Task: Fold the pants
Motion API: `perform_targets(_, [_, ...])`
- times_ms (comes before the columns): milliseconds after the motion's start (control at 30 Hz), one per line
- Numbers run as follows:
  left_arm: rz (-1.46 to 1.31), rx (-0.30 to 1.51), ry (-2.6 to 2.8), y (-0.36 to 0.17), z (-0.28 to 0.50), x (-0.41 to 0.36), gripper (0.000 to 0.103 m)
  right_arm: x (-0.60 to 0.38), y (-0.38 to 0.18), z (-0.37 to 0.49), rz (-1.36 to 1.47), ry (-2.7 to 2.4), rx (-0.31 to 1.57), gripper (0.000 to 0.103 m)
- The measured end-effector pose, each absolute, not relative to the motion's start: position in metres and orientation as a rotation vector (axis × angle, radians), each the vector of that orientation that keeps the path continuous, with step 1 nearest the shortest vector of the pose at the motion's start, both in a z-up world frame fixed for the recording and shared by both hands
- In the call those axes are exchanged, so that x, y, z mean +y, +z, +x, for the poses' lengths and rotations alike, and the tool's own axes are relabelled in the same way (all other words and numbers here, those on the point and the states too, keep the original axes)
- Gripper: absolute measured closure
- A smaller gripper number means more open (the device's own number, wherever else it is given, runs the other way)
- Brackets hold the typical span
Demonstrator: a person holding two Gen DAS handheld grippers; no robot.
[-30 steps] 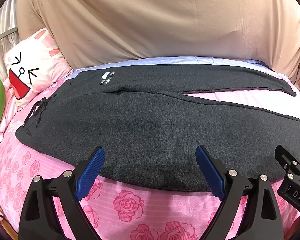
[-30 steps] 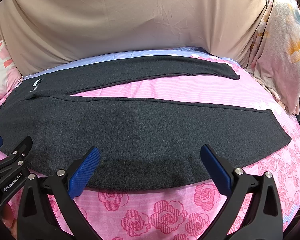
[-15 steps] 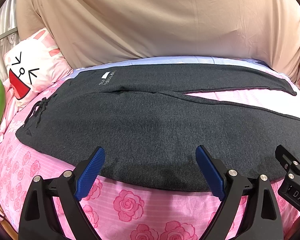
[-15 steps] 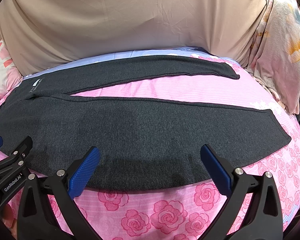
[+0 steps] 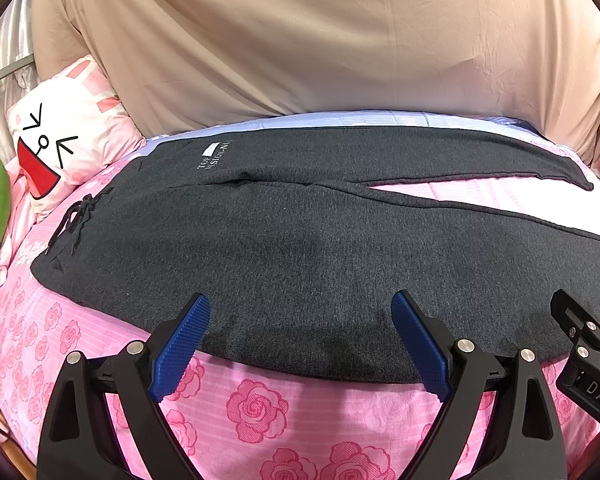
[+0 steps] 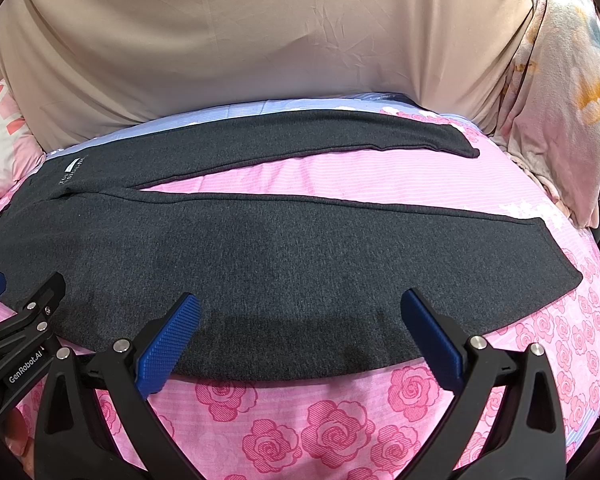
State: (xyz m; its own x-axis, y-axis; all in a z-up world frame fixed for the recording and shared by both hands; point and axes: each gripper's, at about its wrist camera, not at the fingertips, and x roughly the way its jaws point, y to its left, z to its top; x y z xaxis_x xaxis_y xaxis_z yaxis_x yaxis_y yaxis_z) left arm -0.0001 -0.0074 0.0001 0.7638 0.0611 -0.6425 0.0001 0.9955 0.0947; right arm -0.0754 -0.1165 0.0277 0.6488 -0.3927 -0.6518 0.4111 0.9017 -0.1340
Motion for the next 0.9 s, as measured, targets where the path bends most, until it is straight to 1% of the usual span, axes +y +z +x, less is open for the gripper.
perform_targets(567, [0.092, 0.702, 0.034, -0.001, 0.000, -0.007, 0.013, -0.118, 0.024, -0.077, 0.034, -0.449, 0.744, 0.005])
perform_targets(700, [0.074, 0.702, 0.032, -0.002, -0.001, -0.003, 0.011, -0.126, 0.020, -0.077, 0.103, -0.370, 0.766, 0.005])
perform_targets(833, [0.015, 0.707, 0.006, 0.000, -0.004, 0.007, 0.011, -0.144, 0.026, -0.086, 0.191, -0.241, 0.731, 0.005])
perform_targets(900, [-0.009, 0.713, -0.021, 0.001, -0.008, 0.012, 0.011, -0.159, 0.034, -0.090, 0.148, -0.260, 0.706, 0.005])
